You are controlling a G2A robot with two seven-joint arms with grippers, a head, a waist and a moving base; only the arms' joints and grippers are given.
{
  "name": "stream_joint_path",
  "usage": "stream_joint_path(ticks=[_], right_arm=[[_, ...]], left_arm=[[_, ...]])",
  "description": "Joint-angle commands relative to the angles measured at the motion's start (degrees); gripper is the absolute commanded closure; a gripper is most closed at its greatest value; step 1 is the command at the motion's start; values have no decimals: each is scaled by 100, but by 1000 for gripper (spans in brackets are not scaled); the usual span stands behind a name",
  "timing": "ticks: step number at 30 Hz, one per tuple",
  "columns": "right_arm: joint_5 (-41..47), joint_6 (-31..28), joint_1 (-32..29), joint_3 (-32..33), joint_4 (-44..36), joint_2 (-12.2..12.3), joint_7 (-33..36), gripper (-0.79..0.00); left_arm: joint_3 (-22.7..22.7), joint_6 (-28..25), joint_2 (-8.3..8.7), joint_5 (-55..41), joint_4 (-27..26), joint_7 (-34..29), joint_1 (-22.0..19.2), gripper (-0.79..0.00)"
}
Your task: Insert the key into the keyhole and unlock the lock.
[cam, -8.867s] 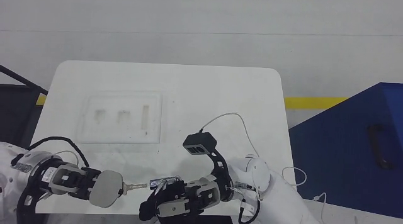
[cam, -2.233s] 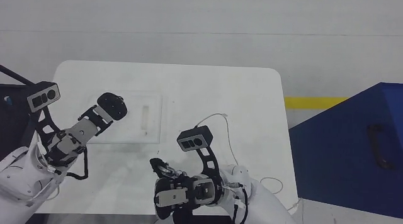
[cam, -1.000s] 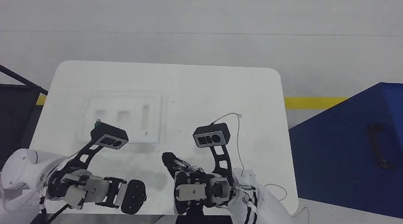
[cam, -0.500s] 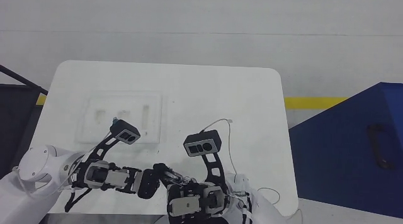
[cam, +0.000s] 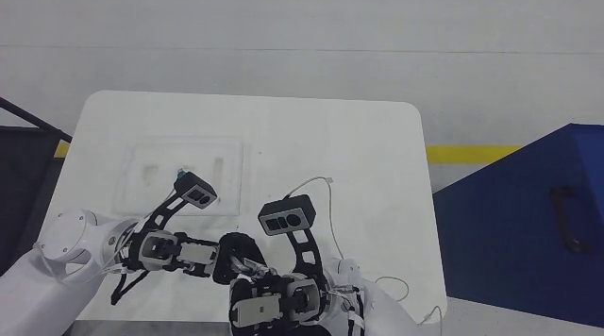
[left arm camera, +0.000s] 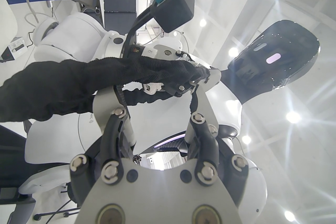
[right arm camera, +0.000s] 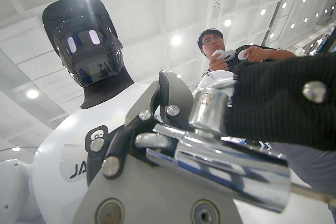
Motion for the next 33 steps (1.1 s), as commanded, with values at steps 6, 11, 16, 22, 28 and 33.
stream_joint_path(ticks=[6, 11, 16, 22, 28, 33], right_arm=[[70, 13, 11, -47, 94, -59, 87, 0], [87, 15, 20, -69, 136, -102, 111, 0], [99, 27, 0, -41, 138, -129, 143, 0], [55, 90, -49, 9, 140, -143, 174, 0], [-140, 104, -68, 95, 159, -151, 150, 0], [-806, 146, -85, 282, 141, -113, -48, 0]], left_arm=[[68, -29, -111, -66, 56, -90, -102, -446], [128, -98, -193, -132, 57, -271, -168, -342], [143, -99, -264, -124, 98, -322, -205, -277], [98, -100, -335, -113, 86, -403, -197, -102], [-15, -117, -398, -167, 29, -478, -144, 0], [-167, -66, -435, -163, -7, -519, -46, 0]])
